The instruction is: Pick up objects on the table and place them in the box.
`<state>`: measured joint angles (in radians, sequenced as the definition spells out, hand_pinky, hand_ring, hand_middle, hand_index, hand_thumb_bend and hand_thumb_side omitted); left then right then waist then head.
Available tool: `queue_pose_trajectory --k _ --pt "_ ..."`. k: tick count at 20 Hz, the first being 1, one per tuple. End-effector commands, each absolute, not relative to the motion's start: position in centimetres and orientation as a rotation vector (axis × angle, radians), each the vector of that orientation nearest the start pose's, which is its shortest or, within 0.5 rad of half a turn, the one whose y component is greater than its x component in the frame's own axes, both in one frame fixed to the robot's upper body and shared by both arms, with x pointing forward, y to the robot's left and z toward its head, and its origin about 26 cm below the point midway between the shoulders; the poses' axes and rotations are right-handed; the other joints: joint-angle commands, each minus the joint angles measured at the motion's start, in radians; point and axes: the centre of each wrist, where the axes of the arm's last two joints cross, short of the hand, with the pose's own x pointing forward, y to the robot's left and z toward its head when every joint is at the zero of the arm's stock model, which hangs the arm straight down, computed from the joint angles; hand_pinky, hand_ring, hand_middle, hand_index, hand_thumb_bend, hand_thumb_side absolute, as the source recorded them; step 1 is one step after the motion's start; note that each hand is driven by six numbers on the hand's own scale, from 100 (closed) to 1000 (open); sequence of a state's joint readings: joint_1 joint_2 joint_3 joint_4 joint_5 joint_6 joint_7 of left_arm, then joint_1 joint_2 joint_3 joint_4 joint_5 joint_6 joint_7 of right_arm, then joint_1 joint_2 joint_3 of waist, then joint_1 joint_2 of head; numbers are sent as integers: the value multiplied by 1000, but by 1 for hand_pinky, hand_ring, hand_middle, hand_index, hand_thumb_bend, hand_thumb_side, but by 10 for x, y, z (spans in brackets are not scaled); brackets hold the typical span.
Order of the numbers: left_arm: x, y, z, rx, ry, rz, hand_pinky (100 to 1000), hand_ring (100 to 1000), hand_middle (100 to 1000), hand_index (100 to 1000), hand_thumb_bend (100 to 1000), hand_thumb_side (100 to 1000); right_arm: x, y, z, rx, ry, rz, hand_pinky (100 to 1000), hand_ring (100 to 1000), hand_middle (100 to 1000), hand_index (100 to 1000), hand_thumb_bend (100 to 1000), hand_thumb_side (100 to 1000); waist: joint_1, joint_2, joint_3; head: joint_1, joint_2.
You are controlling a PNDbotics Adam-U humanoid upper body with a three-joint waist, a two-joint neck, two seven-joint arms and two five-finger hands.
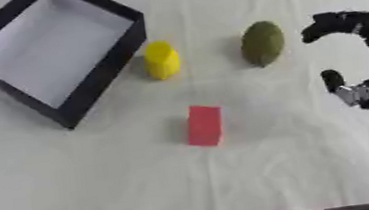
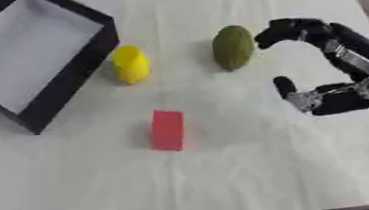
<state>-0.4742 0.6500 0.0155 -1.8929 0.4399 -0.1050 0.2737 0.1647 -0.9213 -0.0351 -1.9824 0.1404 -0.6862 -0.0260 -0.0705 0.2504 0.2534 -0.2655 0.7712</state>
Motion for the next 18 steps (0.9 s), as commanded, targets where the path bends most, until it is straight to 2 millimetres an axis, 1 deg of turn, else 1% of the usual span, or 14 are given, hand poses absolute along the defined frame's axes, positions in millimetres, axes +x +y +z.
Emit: queue_pose_trajectory --k 1,3,5,9,10,14,16,18 --pt "319 306 280 69 -2460 -124 980 637 916 836 159 746 239 -380 172 -409 -2246 1345 969 778 813 911 100 102 6 -25 0 0 -1" --pt "319 305 280 66 -2459 -129 979 637 916 836 157 745 239 -378 173 -404 -2245 1364 972 778 814 915 100 116 5 -30 4 1 -1" --pt "319 304 279 63 -2453 -140 979 637 916 836 157 745 244 -371 175 -376 -2240 1417 975 775 812 917 100 138 3 -39 8 1 -1" --pt "320 306 278 70 -2444 -146 979 637 917 836 157 745 255 -355 181 -338 -2242 1444 977 767 802 918 100 167 -2 -46 3 6 -1" --pt "320 306 278 72 -2443 -147 979 637 917 836 158 745 258 -352 184 -332 -2244 1449 977 766 801 918 100 167 -3 -48 1 8 -1" --pt "319 309 277 90 -2438 -150 979 637 917 836 156 744 269 -340 201 -310 -2253 1470 978 765 798 918 100 105 -9 -55 -9 18 -1" --pt "319 312 278 109 -2437 -160 978 636 916 836 151 743 273 -333 208 -301 -2243 1499 979 768 798 918 100 100 -12 -58 -15 21 -1" --pt "318 315 279 134 -2436 -175 976 636 916 836 146 743 277 -324 210 -284 -2230 1522 985 768 797 919 100 109 -14 -62 -21 26 -1"
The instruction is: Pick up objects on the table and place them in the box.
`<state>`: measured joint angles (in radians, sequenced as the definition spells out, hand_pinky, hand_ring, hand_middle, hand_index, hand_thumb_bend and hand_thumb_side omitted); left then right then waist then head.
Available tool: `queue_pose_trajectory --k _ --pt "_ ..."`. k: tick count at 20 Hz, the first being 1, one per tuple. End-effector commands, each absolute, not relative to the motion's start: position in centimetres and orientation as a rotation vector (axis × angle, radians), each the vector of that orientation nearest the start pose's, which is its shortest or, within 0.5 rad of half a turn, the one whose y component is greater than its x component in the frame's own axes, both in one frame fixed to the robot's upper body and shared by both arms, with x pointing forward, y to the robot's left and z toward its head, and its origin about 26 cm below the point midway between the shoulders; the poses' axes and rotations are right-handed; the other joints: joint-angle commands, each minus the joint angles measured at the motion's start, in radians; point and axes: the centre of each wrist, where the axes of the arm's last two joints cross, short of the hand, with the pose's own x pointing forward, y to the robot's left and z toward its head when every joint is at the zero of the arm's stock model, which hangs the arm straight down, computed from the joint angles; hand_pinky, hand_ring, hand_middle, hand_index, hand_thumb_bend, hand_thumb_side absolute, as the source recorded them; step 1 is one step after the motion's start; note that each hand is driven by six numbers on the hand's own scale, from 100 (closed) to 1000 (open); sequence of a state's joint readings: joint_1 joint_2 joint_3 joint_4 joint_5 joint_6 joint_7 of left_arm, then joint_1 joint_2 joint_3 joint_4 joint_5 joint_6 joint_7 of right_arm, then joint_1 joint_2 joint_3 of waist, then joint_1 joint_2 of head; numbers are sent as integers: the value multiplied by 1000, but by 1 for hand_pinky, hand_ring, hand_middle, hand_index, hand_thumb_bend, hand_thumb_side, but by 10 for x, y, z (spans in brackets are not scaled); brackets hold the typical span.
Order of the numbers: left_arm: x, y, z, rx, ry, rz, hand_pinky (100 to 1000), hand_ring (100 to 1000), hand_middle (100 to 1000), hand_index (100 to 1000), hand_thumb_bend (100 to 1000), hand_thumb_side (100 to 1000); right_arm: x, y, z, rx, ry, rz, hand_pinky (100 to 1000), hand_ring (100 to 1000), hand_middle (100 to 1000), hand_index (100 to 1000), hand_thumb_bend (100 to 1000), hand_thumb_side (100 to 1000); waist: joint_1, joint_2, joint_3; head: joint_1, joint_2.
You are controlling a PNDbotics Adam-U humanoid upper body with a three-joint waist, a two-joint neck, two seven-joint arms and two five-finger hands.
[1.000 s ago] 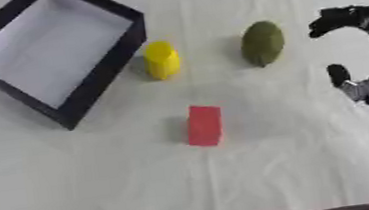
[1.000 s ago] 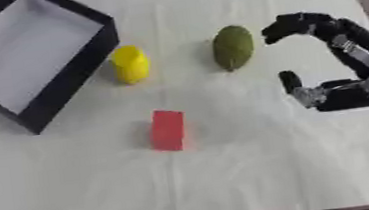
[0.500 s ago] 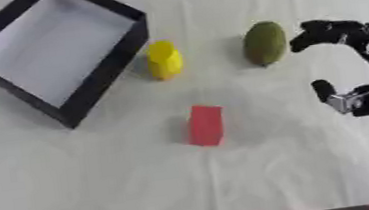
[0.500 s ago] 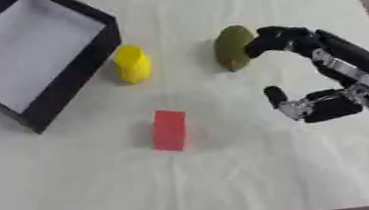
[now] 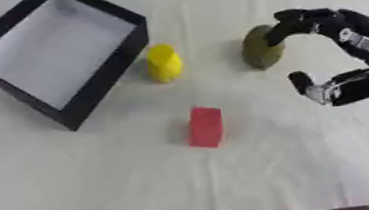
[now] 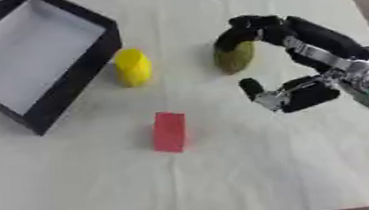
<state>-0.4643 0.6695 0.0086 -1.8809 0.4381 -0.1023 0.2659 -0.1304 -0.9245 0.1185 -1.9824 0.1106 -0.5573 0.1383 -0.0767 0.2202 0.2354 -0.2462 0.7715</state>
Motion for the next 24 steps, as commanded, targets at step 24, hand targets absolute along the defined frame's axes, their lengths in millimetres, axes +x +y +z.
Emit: queue_pose_trajectory --k 24 --pt "315 337 287 315 -2420 -292 969 634 915 833 118 739 294 -247 200 71 2908 -2314 1000 789 801 951 100 153 -50 -55 -73 94 -1"
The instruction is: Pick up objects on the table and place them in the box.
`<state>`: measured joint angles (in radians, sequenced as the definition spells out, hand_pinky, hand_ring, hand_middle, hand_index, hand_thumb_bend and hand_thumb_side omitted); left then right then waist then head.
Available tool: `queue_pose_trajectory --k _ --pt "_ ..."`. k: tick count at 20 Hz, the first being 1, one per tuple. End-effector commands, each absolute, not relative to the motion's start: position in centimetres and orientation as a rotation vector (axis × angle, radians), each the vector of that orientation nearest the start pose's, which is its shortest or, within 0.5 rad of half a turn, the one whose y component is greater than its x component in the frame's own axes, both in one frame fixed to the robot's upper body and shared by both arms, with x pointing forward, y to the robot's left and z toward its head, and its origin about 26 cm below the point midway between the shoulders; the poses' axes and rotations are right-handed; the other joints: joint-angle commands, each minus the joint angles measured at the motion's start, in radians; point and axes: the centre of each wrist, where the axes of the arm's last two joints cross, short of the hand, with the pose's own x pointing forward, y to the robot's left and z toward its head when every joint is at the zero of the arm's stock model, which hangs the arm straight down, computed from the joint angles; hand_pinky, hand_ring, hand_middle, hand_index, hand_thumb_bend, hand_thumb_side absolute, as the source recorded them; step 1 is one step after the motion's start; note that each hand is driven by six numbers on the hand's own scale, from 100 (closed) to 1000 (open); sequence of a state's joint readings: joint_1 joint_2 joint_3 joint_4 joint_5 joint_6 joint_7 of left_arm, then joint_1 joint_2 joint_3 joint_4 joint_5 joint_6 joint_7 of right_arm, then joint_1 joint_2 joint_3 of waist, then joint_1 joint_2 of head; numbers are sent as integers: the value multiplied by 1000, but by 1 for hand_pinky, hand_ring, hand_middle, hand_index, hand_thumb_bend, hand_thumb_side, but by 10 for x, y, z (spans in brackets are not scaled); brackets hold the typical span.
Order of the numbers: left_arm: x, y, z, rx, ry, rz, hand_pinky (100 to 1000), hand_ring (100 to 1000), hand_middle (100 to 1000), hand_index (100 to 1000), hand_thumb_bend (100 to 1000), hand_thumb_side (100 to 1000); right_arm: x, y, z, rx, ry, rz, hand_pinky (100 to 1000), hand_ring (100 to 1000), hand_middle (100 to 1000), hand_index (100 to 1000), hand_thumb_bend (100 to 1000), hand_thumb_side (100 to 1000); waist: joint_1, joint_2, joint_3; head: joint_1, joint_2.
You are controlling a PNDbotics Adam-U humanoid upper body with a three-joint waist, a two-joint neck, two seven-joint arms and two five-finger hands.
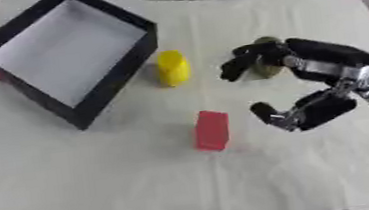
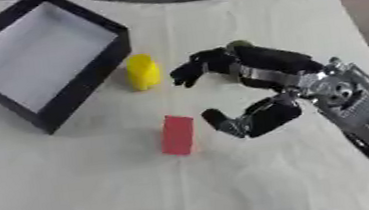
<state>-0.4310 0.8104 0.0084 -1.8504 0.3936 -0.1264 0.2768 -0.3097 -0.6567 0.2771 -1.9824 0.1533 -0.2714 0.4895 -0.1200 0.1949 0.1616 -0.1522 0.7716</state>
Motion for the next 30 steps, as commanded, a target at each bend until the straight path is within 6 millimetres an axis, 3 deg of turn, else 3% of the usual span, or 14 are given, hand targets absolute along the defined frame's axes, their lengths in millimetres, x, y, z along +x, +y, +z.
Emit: queue_pose_trajectory --k 1,2,6,13,17,18,23,26,30 --pt "315 337 287 314 -2421 -292 969 634 915 833 118 739 294 -245 201 -43 -2002 1588 1000 790 801 951 100 163 -7 -28 3 0 -2" --pt "315 337 287 313 -2422 -293 969 633 916 833 118 741 294 -243 201 -39 -1998 1576 1000 791 799 950 100 231 -8 -25 4 0 -2" --pt "316 336 288 308 -2424 -296 970 633 916 833 119 742 295 -237 200 -47 -1980 1515 1000 798 798 950 100 285 -11 -20 6 -3 -2" --pt "317 334 288 299 -2421 -300 971 631 917 833 119 746 295 -231 197 -29 -1956 1476 1000 805 803 963 100 266 -12 -16 7 -3 -2" --pt "317 334 288 298 -2419 -301 972 629 917 833 119 747 294 -229 196 -28 -1945 1472 1000 815 811 974 100 203 -13 -11 11 -2 -2" --pt "317 334 288 298 -2419 -301 972 628 916 833 119 748 294 -228 196 -22 -1943 1476 1000 822 813 980 100 105 -14 -10 12 0 -2" --pt "318 334 289 299 -2420 -305 973 628 915 831 118 747 294 -226 194 0 -1923 1490 1000 824 813 980 116 127 -17 -7 13 0 -2" --pt "318 333 289 297 -2422 -308 973 627 914 829 118 748 294 -225 193 6 -1894 1495 1000 819 814 979 108 197 -18 -4 15 -1 -2" --pt "318 333 289 297 -2420 -310 973 625 914 828 117 750 295 -224 194 -9 -1873 1481 1000 818 815 979 107 223 -19 2 18 -3 -2"
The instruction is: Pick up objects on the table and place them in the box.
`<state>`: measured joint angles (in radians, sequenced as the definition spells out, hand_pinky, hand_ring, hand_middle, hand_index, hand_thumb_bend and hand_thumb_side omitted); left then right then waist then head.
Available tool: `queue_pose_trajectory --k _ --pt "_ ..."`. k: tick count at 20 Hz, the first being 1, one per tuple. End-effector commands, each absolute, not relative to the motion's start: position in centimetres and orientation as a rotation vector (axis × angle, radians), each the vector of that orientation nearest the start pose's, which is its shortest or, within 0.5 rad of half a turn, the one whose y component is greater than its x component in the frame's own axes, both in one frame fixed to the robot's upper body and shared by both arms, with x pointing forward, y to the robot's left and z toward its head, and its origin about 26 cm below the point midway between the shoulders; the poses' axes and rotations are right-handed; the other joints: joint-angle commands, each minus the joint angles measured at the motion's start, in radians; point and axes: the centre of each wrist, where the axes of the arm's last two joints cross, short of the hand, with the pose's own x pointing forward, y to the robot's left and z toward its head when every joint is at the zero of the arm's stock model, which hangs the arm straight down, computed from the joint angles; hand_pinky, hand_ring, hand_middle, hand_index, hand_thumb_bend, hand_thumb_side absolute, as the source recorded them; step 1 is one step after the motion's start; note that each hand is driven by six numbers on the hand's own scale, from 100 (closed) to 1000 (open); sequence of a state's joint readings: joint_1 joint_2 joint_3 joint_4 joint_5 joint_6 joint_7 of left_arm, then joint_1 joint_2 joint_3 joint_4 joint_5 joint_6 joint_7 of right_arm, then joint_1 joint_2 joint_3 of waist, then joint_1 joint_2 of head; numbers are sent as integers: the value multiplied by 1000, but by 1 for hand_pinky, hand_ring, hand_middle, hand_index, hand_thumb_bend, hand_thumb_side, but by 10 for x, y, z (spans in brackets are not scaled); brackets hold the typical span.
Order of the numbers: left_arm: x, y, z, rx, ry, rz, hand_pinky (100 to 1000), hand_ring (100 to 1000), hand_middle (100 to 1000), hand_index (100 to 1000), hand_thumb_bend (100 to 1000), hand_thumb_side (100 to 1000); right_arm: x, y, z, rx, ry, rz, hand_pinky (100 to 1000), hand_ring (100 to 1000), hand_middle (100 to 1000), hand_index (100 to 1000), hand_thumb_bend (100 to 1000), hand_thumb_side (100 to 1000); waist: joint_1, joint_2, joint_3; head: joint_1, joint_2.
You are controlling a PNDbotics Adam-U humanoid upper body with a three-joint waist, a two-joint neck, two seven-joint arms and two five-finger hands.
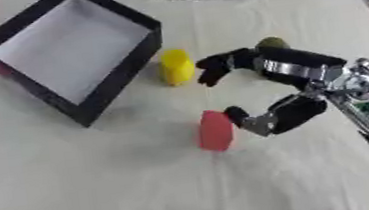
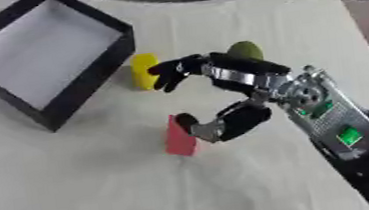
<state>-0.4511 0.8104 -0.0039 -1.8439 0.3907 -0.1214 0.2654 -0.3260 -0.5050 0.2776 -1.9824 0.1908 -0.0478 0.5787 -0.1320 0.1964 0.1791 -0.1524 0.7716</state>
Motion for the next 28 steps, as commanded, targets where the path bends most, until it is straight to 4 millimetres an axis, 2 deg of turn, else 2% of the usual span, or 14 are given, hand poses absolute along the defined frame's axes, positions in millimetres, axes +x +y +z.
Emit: queue_pose_trajectory --k 1,9,16,28 --pt "318 333 290 297 -2420 -310 973 625 914 827 117 750 295 -224 194 -16 -1872 1478 1000 818 816 978 109 225 -7 2 1 -3 -2" --pt "319 332 290 298 -2421 -312 975 622 913 823 116 755 294 -221 192 -89 -1840 1470 1000 822 818 978 148 228 -10 18 5 -4 -2" --pt "320 332 290 298 -2416 -309 975 621 912 821 115 755 293 -225 188 -178 -1810 1514 1000 826 822 977 185 262 -11 21 9 -9 -2" --pt "321 332 289 293 -2412 -305 976 619 913 818 114 759 291 -224 182 -172 -1743 1539 1000 833 830 984 186 173 -8 32 11 -17 -2"
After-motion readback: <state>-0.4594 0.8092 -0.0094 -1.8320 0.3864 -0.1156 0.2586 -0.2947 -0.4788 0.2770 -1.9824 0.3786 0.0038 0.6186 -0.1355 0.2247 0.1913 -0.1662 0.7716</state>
